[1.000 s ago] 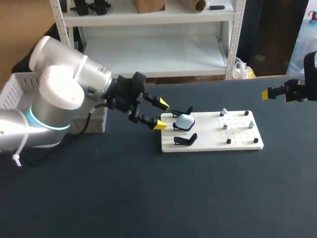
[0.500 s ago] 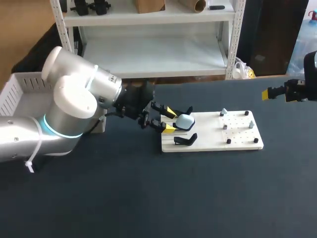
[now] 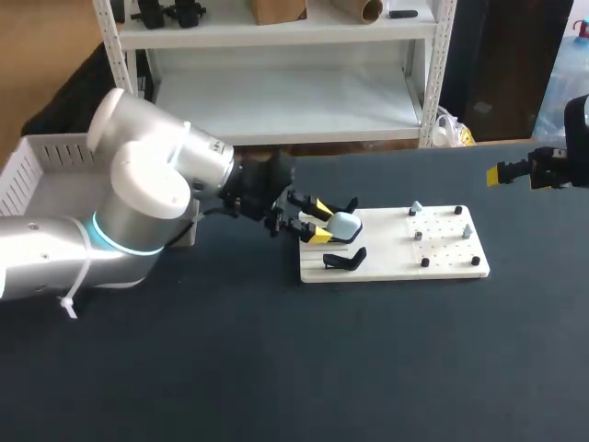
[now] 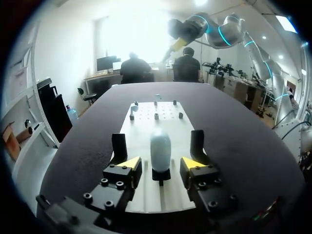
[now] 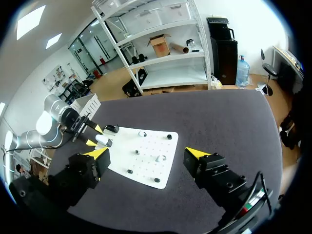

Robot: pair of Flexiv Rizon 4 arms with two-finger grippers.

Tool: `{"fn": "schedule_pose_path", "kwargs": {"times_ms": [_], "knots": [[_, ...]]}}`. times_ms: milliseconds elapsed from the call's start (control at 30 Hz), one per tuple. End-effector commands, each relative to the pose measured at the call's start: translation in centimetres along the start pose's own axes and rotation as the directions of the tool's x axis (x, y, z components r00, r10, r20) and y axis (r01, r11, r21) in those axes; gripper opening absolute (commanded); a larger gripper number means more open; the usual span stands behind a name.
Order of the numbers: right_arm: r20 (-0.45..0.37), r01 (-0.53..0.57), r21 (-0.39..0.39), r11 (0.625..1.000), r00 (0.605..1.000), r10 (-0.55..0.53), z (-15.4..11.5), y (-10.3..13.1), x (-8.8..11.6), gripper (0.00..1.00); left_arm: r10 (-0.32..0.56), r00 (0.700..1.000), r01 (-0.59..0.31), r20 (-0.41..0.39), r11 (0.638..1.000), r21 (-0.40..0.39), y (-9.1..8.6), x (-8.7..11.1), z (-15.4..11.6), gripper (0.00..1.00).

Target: Pick up each earbud case from the left stands, insert the matching earbuds, close the lid, and place the case in the box.

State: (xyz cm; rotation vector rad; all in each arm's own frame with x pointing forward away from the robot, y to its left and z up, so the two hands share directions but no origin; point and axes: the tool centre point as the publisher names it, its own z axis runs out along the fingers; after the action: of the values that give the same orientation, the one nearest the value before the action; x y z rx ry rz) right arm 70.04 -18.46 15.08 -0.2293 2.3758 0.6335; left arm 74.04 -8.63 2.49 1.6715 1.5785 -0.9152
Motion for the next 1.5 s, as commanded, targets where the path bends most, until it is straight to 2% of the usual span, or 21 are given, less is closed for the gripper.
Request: {"fn": "schedule_pose_path", "kwargs": {"times_ms": [33, 233, 500, 733, 1267, 1500], "knots": [[0.0, 0.001, -0.003, 1.0, 1.0, -0.001, 0.0, -0.1, 0.0, 1.0, 0.0, 1.0, 0.0, 0.001, 1.0, 0.006, 0.8, 0.0, 0.6, 0.49], [0.0, 0.001, -0.003, 1.0, 1.0, -0.001, 0.0, -0.1, 0.0, 1.0, -0.001, 1.0, 0.001, 0.003, 1.0, 0.01, 1.1, -0.2, 0.9, 0.47], [0.0, 0.001, -0.003, 1.0, 1.0, -0.001, 0.0, -0.1, 0.0, 1.0, 0.005, 1.0, -0.005, 0.006, 1.0, 0.019, 0.9, -0.5, 1.2, 0.39], [0.0, 0.001, -0.003, 1.0, 1.0, -0.001, 0.0, -0.1, 0.0, 1.0, 0.002, 1.0, -0.002, 0.008, 1.0, 0.02, 0.7, -0.4, 1.3, 0.38], [0.0, 0.001, -0.003, 1.0, 1.0, -0.001, 0.0, -0.1, 0.0, 1.0, -0.002, 1.0, 0.002, 0.014, 1.0, 0.01, 0.2, -0.3, 1.5, 0.44], [0.0, 0.001, -0.003, 1.0, 1.0, -0.001, 0.0, -0.1, 0.0, 1.0, -0.007, 1.0, 0.007, 0.018, 1.0, 0.004, 0.3, -0.1, 1.7, 0.43]]}}
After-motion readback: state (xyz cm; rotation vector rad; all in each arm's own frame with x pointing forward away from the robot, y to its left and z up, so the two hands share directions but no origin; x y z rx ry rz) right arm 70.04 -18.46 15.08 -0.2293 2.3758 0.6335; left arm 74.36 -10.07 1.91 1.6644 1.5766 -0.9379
